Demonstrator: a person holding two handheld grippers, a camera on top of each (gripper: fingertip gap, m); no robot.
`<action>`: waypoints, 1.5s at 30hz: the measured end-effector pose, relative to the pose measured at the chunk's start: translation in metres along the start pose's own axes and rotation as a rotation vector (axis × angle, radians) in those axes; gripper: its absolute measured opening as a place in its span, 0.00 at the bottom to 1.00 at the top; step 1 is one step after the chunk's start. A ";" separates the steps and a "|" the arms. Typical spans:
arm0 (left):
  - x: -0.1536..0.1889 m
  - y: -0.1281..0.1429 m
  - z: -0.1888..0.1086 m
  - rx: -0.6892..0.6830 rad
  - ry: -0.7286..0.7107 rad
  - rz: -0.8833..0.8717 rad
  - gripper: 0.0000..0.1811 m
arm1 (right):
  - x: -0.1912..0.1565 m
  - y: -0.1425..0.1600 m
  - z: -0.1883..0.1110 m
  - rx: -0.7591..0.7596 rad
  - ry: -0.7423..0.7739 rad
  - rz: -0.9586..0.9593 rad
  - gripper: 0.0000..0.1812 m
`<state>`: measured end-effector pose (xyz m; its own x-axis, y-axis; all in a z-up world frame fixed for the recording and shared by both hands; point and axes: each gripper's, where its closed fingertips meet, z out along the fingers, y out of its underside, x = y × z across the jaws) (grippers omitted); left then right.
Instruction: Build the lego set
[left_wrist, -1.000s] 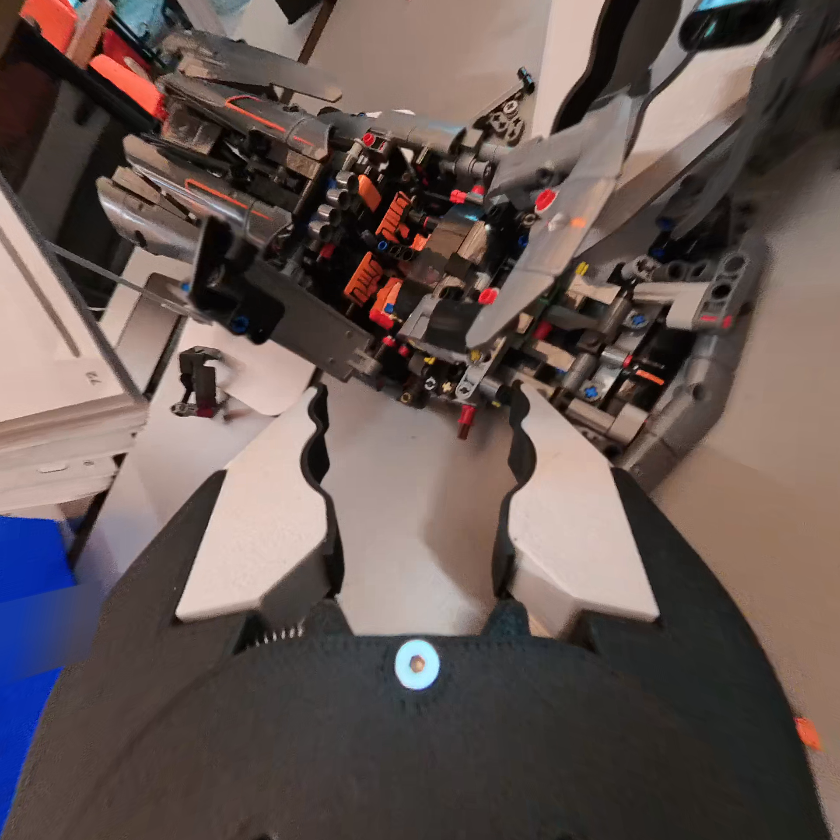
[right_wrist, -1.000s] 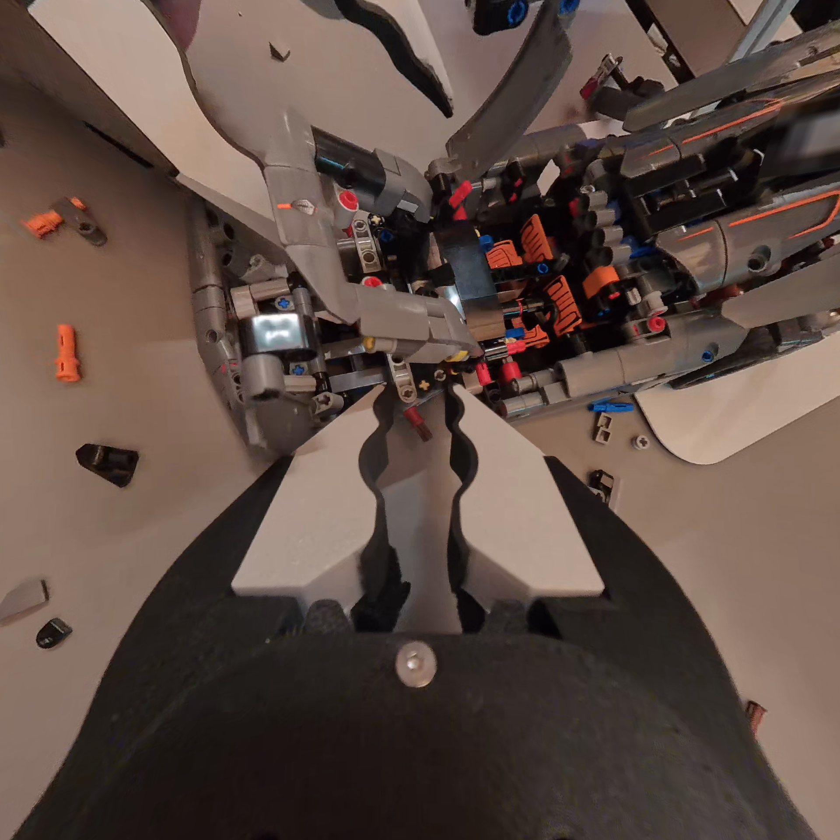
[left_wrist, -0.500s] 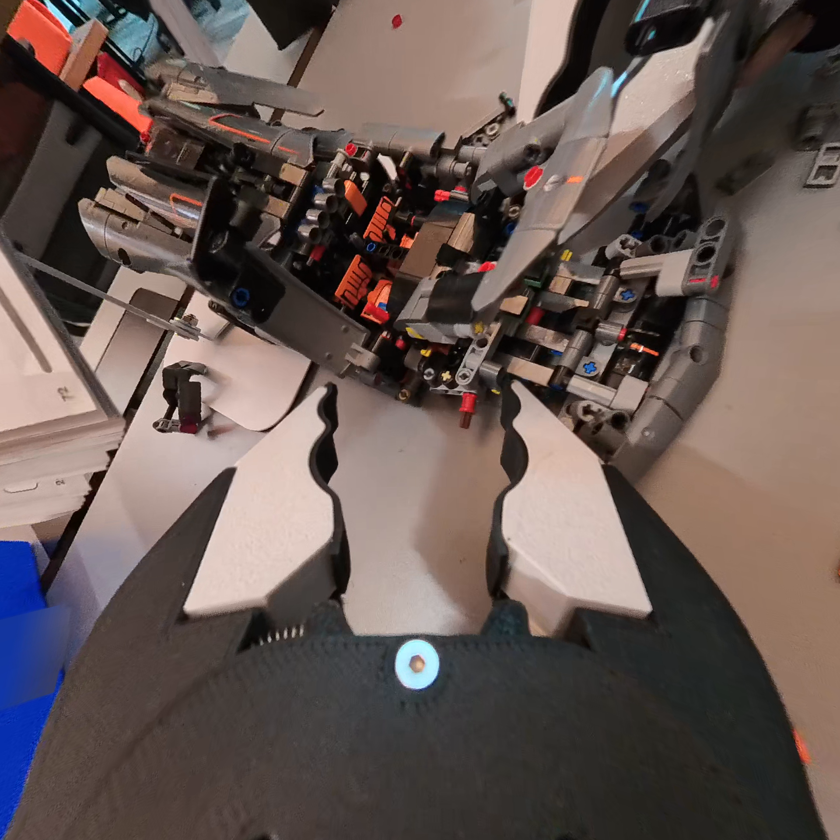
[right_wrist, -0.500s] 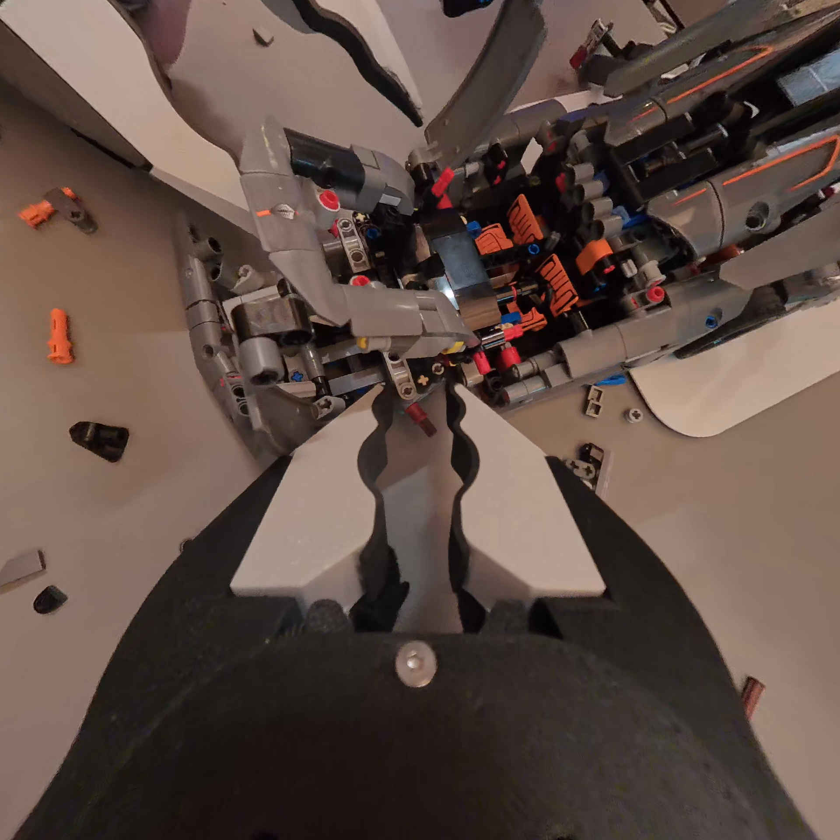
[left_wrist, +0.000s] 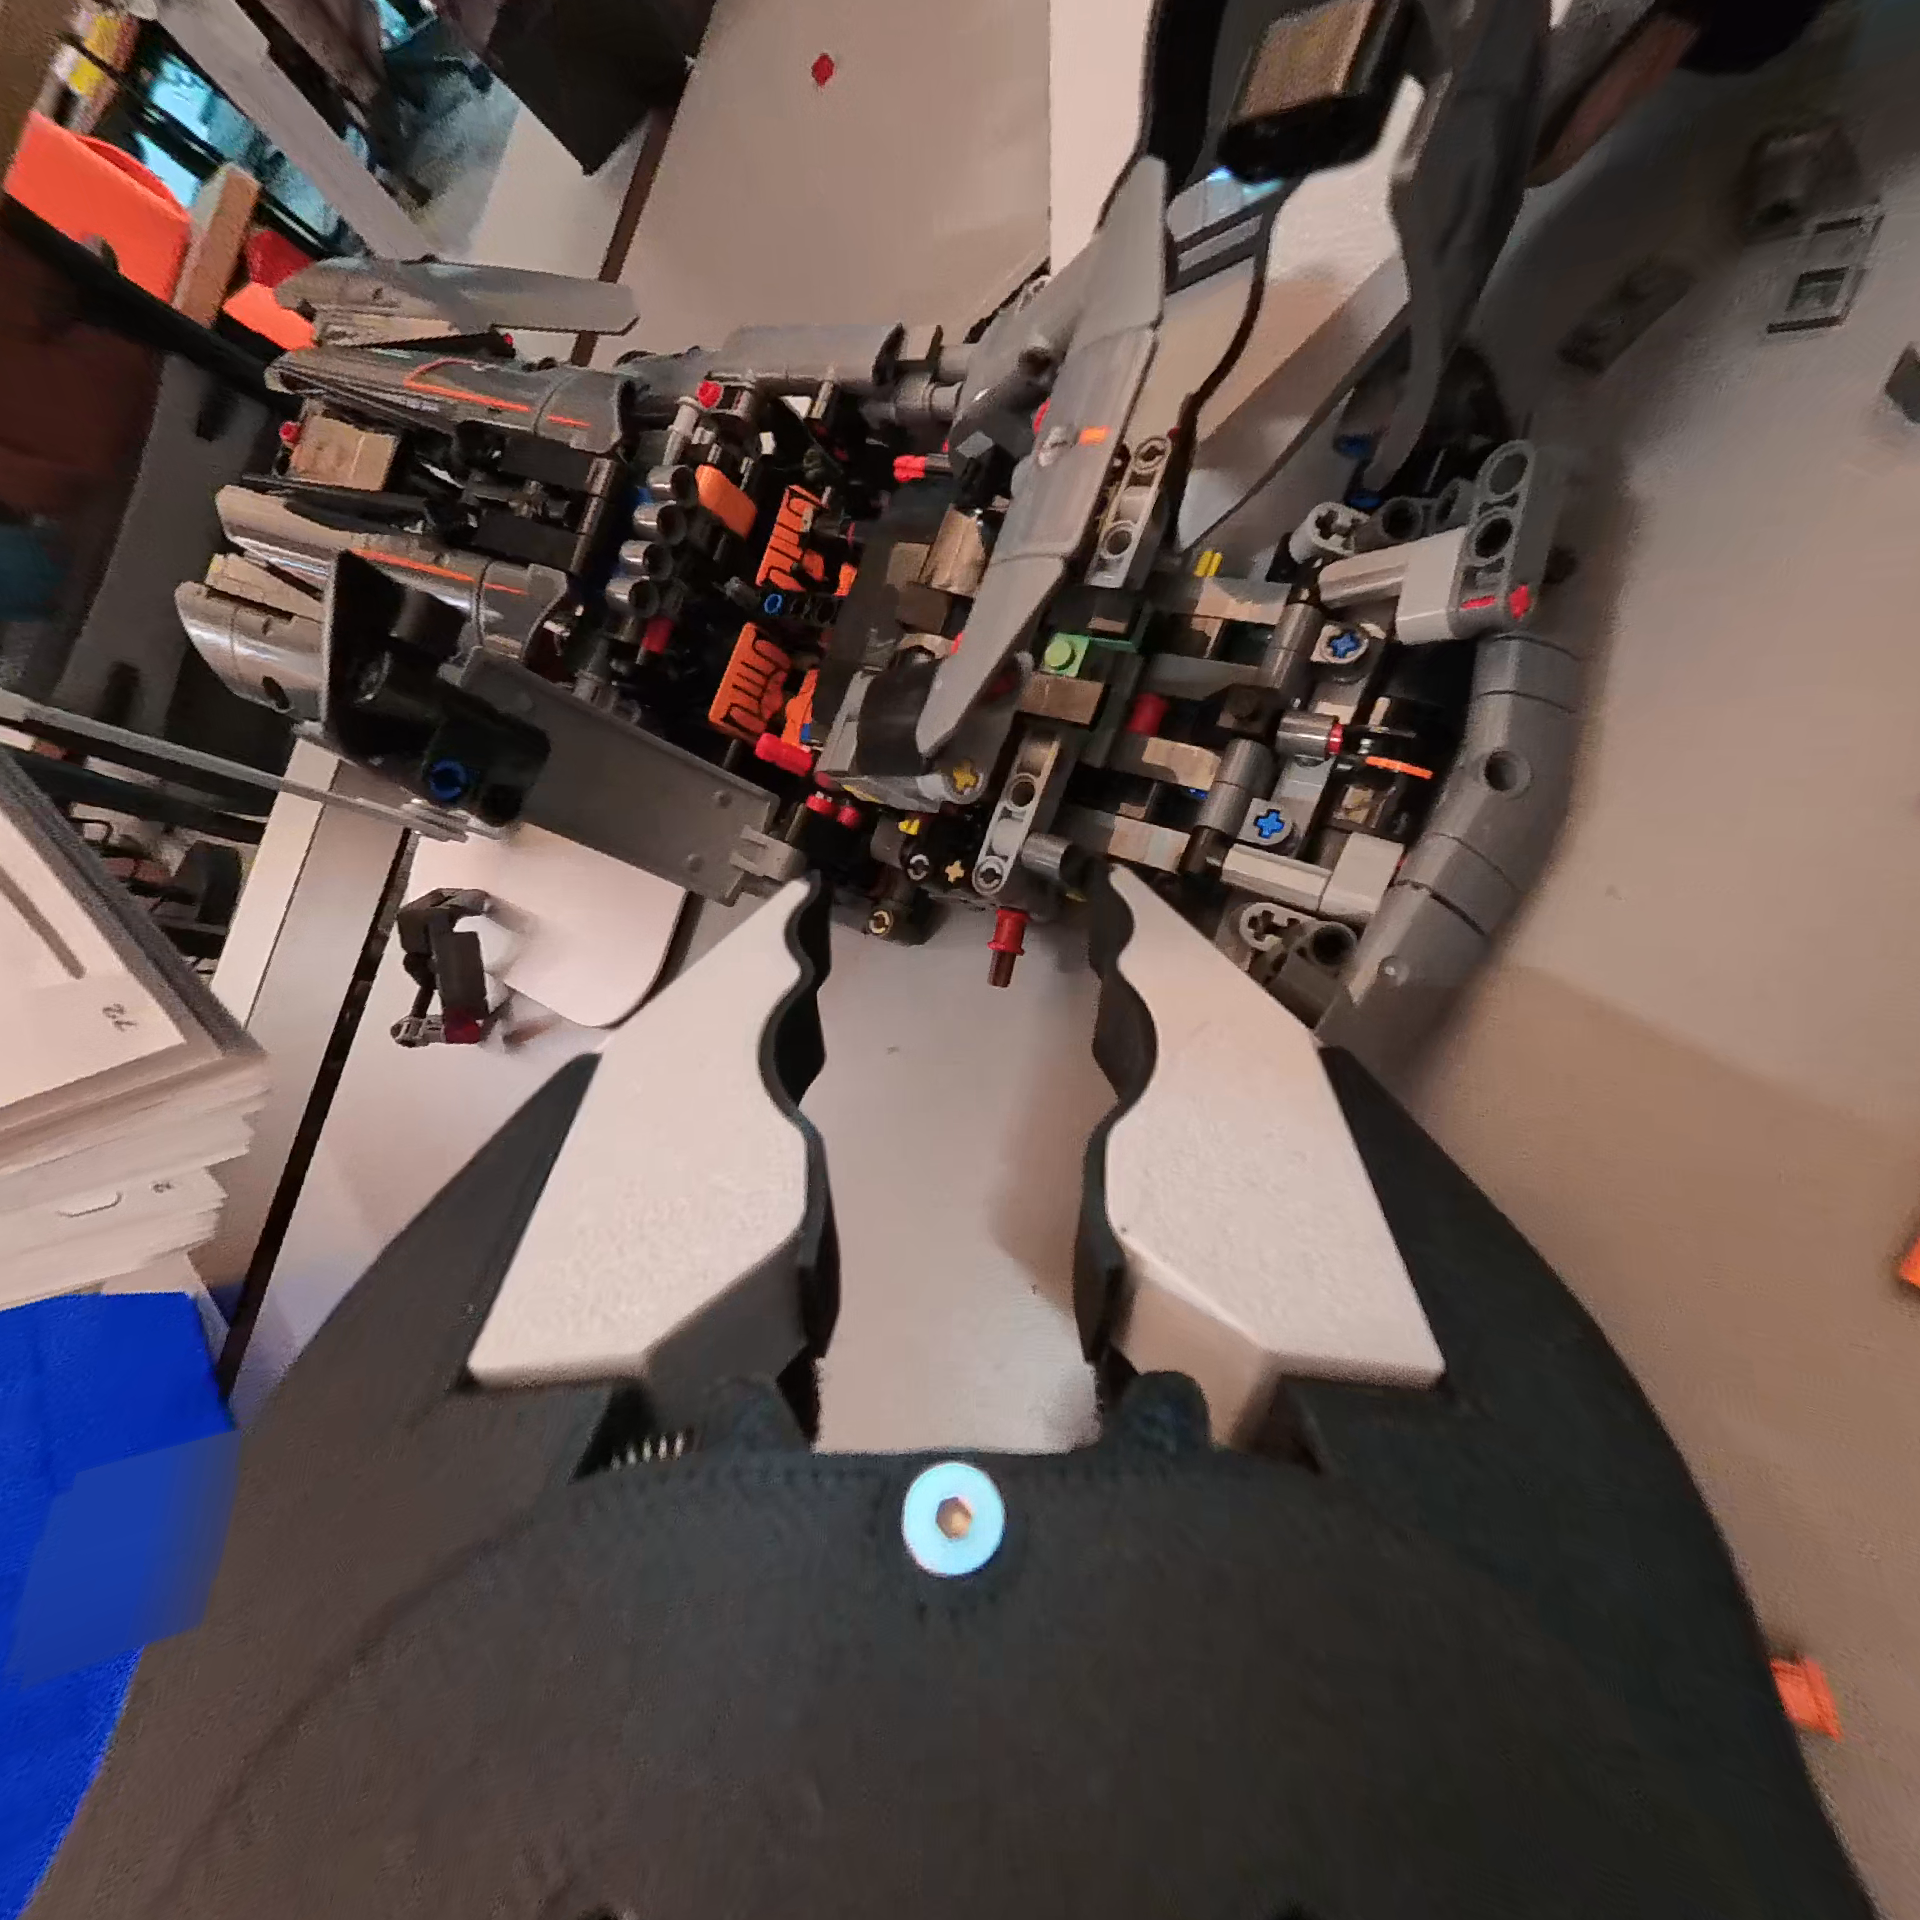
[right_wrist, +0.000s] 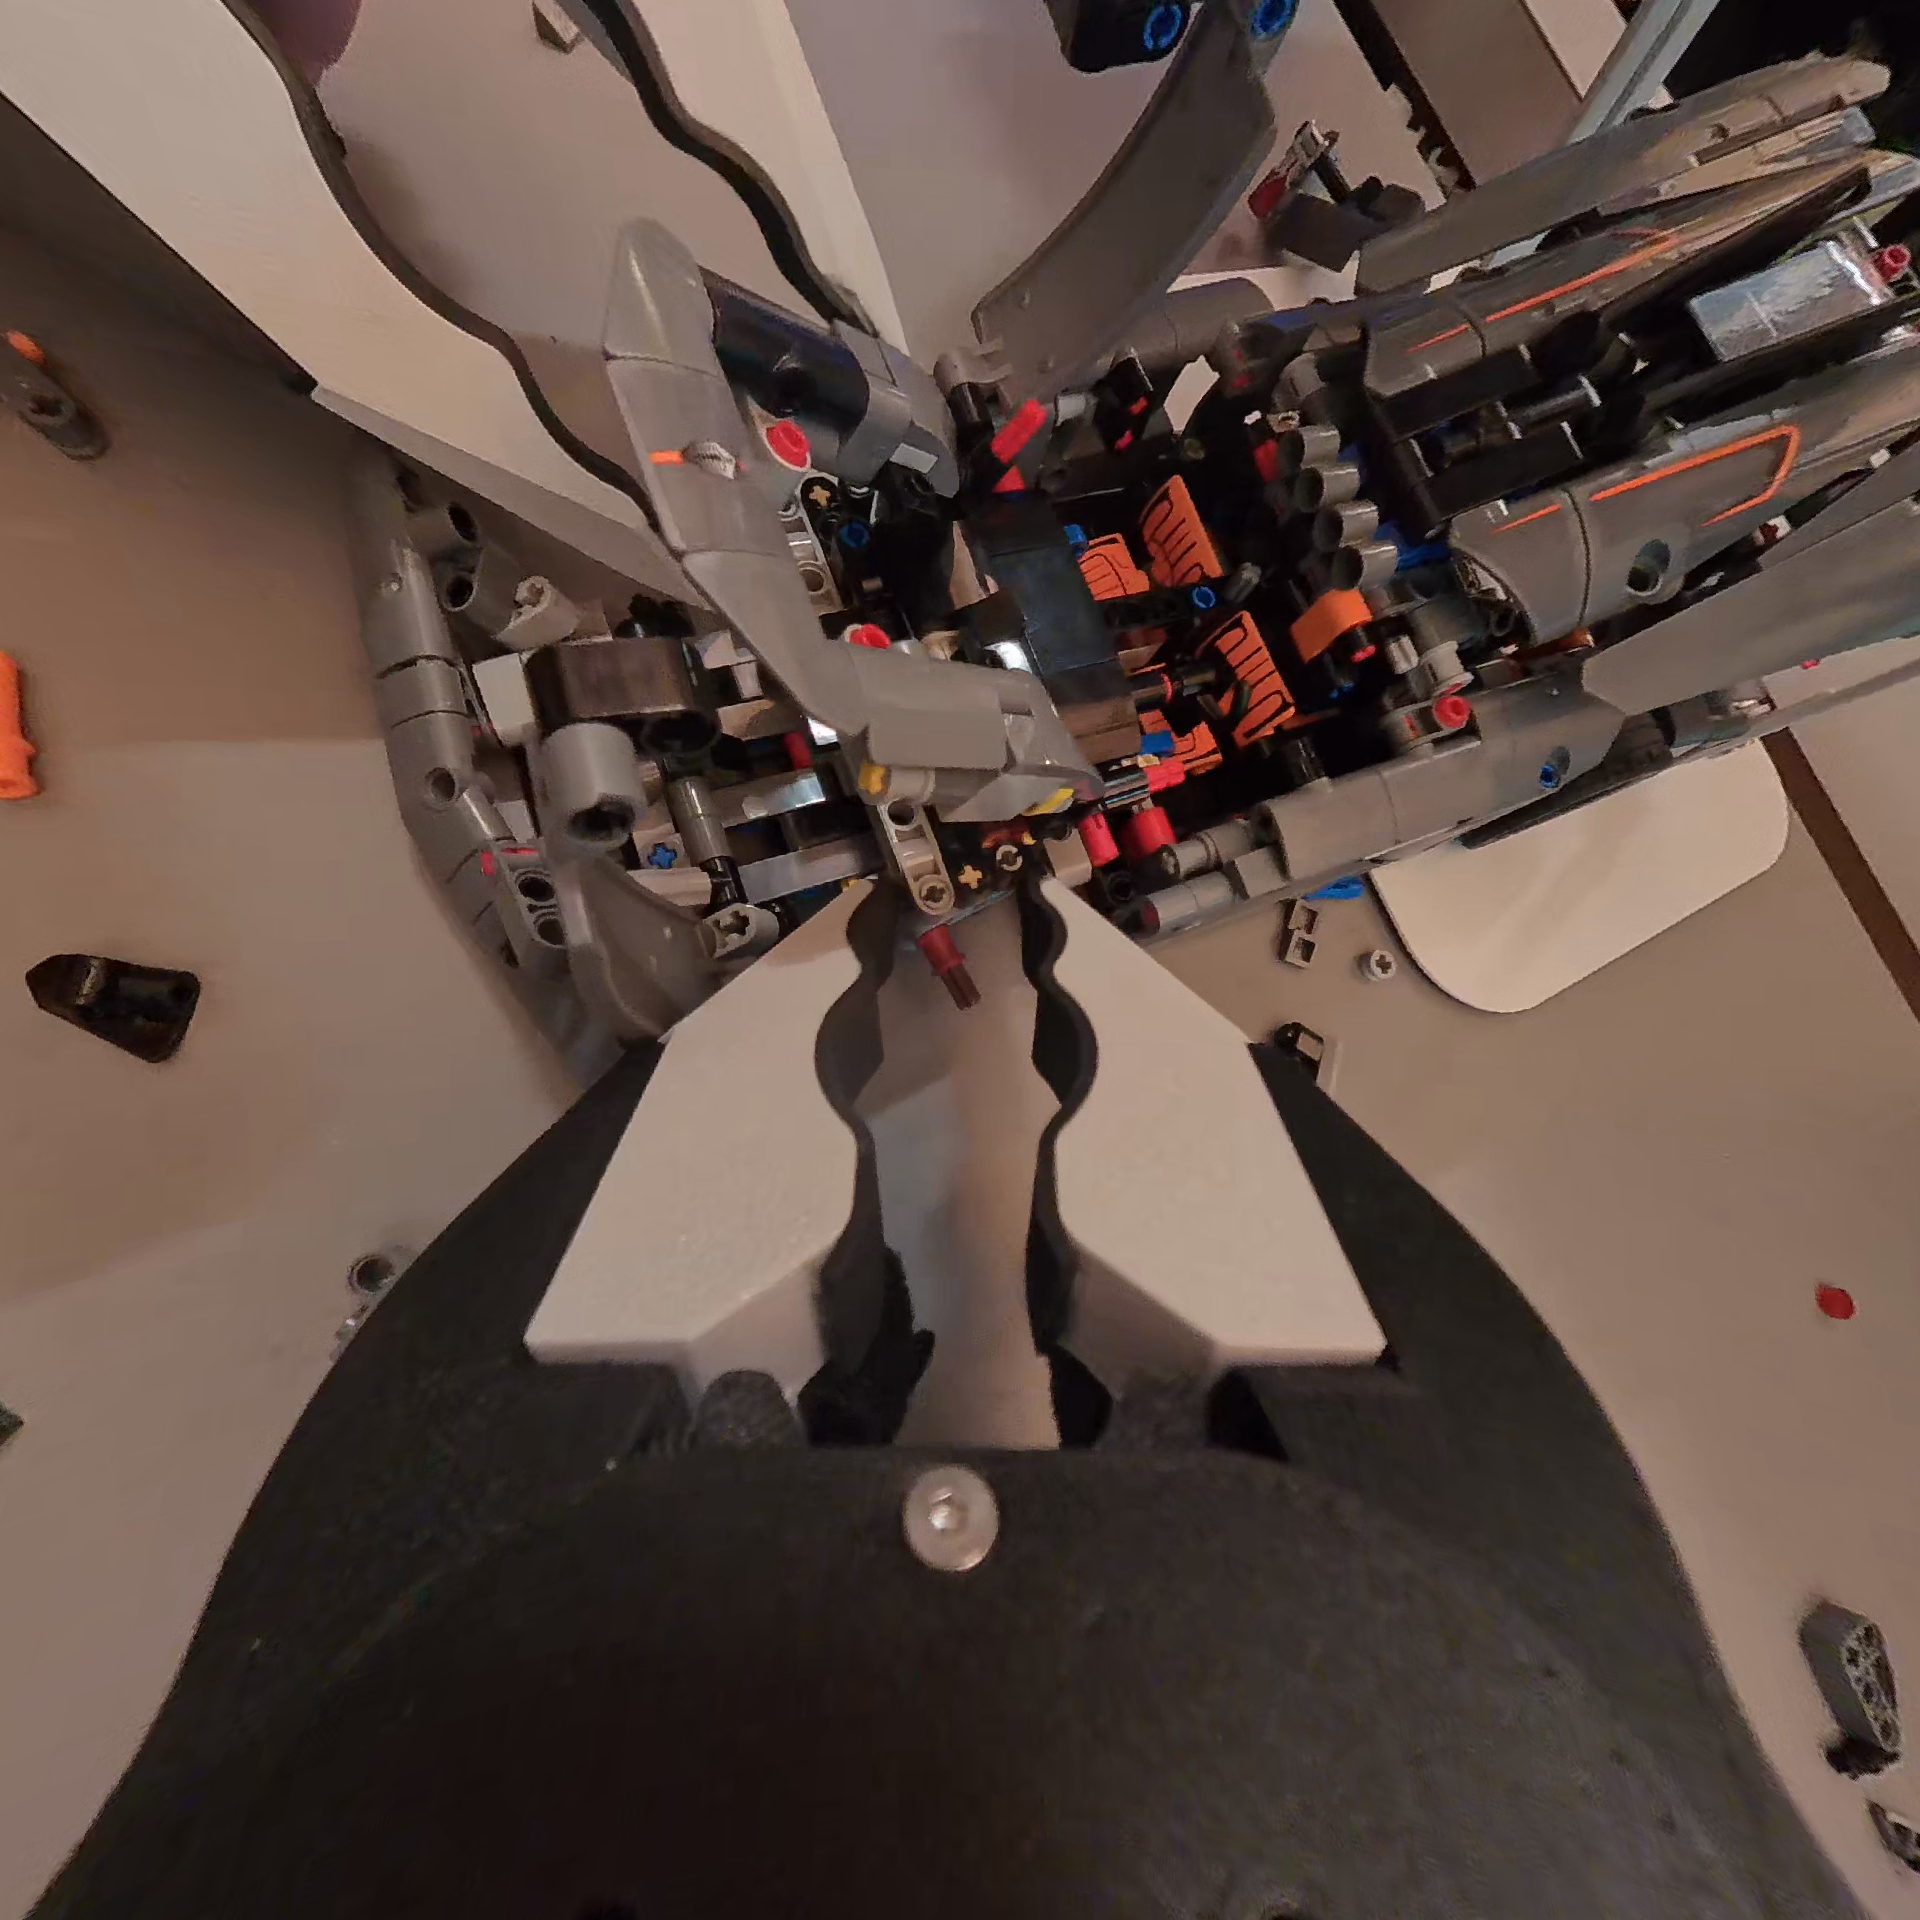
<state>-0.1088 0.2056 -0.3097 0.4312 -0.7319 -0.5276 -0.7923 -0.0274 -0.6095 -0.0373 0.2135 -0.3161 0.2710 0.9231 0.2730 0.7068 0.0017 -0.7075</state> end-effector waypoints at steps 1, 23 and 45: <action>0.001 0.000 0.000 0.002 0.005 -0.002 0.26 | 0.000 0.000 0.000 0.004 -0.003 0.010 0.12; 0.018 0.007 0.008 -0.005 0.102 0.031 0.12 | -0.003 0.007 -0.006 0.028 -0.092 0.060 0.08; 0.018 0.009 0.011 -0.012 0.079 0.112 0.02 | -0.001 0.013 -0.010 0.007 -0.128 0.102 0.08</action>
<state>-0.1034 0.1995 -0.3316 0.3046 -0.7819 -0.5439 -0.8390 0.0500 -0.5418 -0.0222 0.2086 -0.3189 0.2550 0.9601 0.1146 0.6754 -0.0921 -0.7317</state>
